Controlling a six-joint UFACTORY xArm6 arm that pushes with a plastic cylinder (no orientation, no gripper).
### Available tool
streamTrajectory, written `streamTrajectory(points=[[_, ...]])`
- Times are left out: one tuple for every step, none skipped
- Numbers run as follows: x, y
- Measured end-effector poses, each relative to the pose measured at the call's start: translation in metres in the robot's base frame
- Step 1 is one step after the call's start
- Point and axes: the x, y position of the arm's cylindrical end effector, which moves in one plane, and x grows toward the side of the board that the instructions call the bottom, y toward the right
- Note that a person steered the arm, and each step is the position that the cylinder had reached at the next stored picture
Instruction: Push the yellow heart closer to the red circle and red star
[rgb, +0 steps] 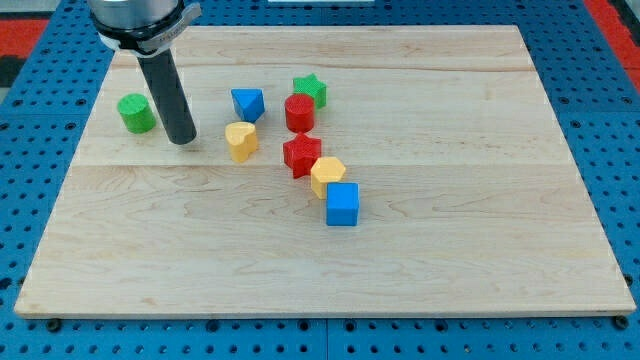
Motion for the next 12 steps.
streamTrajectory(points=[[0.0,0.004],[-0.001,0.012],[0.001,0.012],[0.018,0.012],[0.02,0.017],[0.02,0.034],[0.018,0.055],[0.009,0.072],[-0.001,0.076],[-0.001,0.083],[-0.005,0.103],[-0.009,0.114]])
